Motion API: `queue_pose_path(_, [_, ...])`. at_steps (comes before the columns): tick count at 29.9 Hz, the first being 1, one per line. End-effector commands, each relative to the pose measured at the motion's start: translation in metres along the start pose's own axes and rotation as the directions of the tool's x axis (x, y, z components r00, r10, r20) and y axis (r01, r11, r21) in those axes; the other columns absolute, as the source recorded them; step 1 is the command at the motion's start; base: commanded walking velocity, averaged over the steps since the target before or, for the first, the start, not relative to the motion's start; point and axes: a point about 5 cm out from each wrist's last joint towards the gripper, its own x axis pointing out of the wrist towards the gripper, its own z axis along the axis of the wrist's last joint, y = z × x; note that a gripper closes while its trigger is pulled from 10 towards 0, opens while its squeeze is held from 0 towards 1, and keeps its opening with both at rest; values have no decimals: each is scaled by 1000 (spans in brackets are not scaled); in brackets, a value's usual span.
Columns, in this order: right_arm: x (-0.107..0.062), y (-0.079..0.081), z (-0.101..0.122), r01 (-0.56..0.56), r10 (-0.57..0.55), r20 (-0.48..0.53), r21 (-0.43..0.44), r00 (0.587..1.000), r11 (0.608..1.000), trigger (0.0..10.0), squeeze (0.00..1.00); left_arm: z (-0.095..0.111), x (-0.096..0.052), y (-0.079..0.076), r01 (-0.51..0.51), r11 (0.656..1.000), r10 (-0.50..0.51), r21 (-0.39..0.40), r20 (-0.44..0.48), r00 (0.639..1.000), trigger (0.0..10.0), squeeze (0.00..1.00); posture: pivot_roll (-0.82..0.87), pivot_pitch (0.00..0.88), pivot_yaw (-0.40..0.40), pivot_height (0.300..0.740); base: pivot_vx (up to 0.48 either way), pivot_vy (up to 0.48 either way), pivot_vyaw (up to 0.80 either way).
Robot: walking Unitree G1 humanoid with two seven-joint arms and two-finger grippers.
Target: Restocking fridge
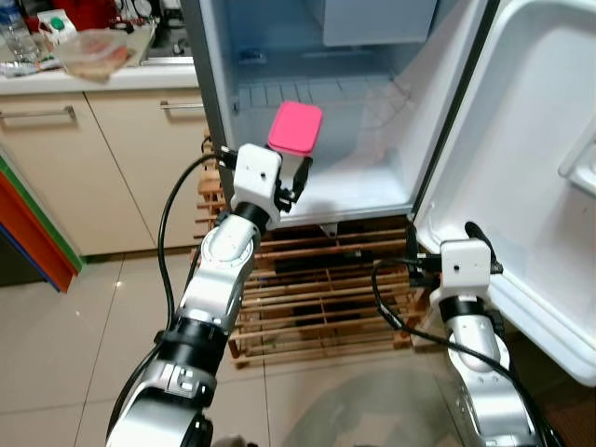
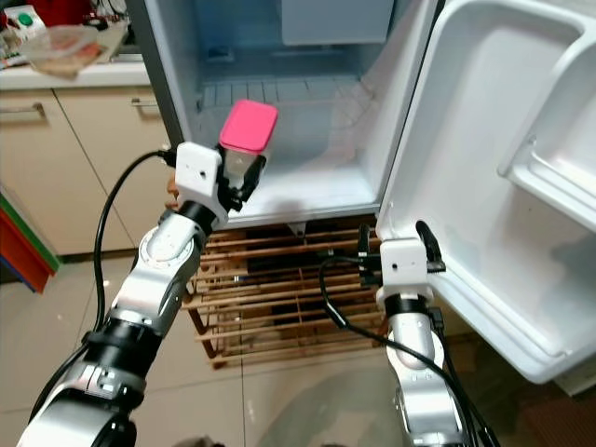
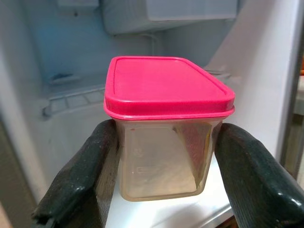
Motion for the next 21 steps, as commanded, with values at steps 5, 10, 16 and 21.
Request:
queue_pose_path(5, [-3,-5,3,16,-16,7,-6,1000,1000,10000,0,3,9,3,1,1000,-1,-6,8,1000,10000,0,-162,0,6,727,0,0,0])
queue_pose_path(10, [-5,-4,1,12,-12,3,-5,1000,1000,10000,0,0,10,-3,21,1000,-21,-12,7,1000,10000,0,-159,0,5,727,144,0,0])
queue_pose_path(16, [-5,-2,1,3,-3,2,-3,1000,1000,10000,0,-7,11,-9,30,999,-31,-32,-24,999,10000,0,-154,0,4,727,406,0,0])
queue_pose_path(21, [-5,-1,1,-2,2,1,-3,1000,1000,10000,0,-7,17,-13,37,998,-39,-48,-34,999,10000,0,-161,0,3,727,423,0,0])
